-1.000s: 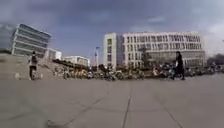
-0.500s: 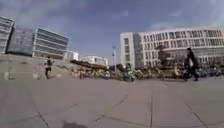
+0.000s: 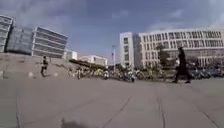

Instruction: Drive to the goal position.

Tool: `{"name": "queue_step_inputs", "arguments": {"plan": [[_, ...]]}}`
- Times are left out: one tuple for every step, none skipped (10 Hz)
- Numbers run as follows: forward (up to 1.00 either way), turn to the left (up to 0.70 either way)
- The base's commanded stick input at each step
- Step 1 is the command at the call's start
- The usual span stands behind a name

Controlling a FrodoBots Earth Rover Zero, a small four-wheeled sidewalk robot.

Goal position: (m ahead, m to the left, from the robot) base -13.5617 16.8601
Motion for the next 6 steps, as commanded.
{"name": "queue_step_inputs", "arguments": {"plan": [[0.70, 0.00], [0.70, 0.00], [0.70, 0.00], [0.70, 0.00], [0.70, 0.00], [0.70, 0.00]]}}
